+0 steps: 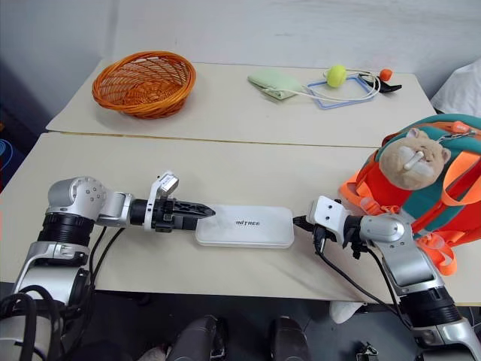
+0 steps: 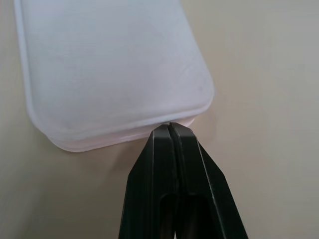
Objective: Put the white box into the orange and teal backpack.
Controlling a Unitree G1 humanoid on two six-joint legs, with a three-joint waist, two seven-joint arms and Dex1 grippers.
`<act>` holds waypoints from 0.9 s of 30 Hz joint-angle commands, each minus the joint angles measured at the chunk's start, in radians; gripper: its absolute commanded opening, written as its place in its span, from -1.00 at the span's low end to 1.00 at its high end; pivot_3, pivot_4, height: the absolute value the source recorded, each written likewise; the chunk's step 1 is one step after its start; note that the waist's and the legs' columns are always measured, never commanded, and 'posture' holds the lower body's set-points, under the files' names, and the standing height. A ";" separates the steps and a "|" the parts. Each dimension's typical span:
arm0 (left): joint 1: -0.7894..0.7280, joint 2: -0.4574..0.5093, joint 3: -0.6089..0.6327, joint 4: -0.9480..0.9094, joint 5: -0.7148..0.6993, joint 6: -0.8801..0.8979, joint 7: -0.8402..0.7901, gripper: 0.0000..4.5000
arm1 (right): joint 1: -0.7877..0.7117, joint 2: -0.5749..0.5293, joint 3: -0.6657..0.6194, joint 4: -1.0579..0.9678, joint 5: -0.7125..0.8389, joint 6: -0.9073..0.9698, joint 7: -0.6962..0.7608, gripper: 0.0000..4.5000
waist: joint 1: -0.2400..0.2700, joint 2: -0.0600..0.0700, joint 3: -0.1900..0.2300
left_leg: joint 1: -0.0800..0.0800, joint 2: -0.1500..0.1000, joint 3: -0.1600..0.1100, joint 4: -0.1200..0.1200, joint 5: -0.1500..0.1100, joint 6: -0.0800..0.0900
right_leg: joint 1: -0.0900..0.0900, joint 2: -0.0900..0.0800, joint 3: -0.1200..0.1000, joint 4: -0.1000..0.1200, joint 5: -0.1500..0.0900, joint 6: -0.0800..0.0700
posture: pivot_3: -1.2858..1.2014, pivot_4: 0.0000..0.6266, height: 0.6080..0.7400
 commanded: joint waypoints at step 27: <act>0.242 0.016 0.048 -0.472 0.164 -1.095 -0.419 -0.46 | 0.658 0.209 -0.683 -0.510 0.468 0.143 -0.220 0.97 | 0.004 0.001 -0.001 | 0.001 0.001 0.002 -0.003 0.000 -0.002 | 0.002 0.003 0.001 -0.005 0.000 0.000 | 0.03 -0.52 1.00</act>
